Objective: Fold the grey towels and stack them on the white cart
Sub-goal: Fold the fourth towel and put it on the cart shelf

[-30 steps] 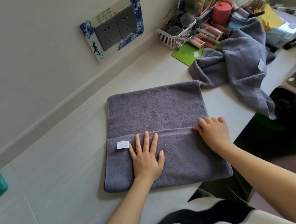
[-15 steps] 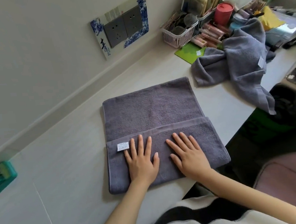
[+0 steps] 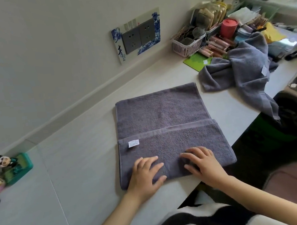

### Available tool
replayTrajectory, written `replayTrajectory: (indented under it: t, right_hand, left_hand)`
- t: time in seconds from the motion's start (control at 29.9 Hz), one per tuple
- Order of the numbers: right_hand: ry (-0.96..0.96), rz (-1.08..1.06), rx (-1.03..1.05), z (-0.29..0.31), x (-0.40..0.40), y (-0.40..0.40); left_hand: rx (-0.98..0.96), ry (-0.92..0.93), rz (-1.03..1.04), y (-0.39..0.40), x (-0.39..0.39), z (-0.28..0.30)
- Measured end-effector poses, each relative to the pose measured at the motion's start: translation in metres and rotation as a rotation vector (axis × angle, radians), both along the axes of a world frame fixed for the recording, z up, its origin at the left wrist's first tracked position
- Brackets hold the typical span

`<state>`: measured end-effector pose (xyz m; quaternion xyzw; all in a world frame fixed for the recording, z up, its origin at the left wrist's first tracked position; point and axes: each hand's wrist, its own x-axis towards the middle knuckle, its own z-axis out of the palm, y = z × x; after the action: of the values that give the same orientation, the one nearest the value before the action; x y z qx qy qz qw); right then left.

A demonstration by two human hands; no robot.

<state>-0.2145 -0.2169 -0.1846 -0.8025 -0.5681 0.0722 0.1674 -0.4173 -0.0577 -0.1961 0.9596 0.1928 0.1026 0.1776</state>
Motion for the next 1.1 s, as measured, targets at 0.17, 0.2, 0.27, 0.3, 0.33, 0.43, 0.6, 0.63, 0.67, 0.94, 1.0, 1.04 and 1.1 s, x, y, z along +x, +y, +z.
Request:
replayTrajectory:
  t: [0.17, 0.2, 0.27, 0.3, 0.33, 0.43, 0.6, 0.63, 0.67, 0.94, 1.0, 1.04, 1.1]
  right_hand:
    - [0.02, 0.102, -0.031, -0.011, -0.011, -0.012]
    - [0.018, 0.11, -0.041, -0.012, -0.01, -0.012]
    - [0.008, 0.097, -0.021, -0.012, -0.01, -0.011]
    - [0.012, 0.081, -0.009, -0.011, -0.012, -0.007]
    - [0.013, 0.057, 0.017, -0.01, -0.014, -0.006]
    - [-0.013, -0.002, 0.114, -0.007, -0.016, 0.001]
    - [-0.019, 0.032, 0.016, 0.013, -0.007, 0.015]
    - [-0.022, 0.042, -0.059, 0.021, -0.006, 0.018]
    - [-0.011, 0.046, -0.155, 0.029, -0.006, 0.02]
    - [0.29, 0.33, -0.672, 0.112, 0.005, 0.036]
    - [0.308, 0.393, -0.733, 0.128, 0.011, 0.05]
    - [0.291, 0.412, -0.758, 0.135, 0.014, 0.06]
    - [0.23, 0.42, -0.79, 0.143, 0.024, 0.083]
  left_hand:
    - [-0.114, -0.039, -0.007, -0.013, -0.004, -0.003]
    - [-0.112, -0.038, -0.004, -0.011, -0.004, -0.005]
    - [-0.11, -0.043, 0.007, -0.011, -0.003, -0.005]
    - [-0.116, -0.054, 0.024, -0.01, -0.001, -0.004]
    - [-0.122, -0.084, 0.045, -0.01, 0.002, -0.004]
    - [-0.142, -0.114, 0.096, -0.006, 0.009, 0.004]
    - [-0.281, 0.12, 0.127, 0.005, 0.016, 0.027]
    - [-0.356, 0.19, 0.135, 0.007, 0.017, 0.036]
    - [-0.446, 0.266, 0.137, 0.009, 0.018, 0.045]
    - [-0.819, 0.63, -0.037, 0.026, 0.013, 0.117]
    - [-0.783, 0.678, -0.066, 0.04, 0.017, 0.13]
    - [-0.766, 0.69, -0.068, 0.049, 0.021, 0.136]
    - [-0.741, 0.686, -0.042, 0.068, 0.032, 0.143]
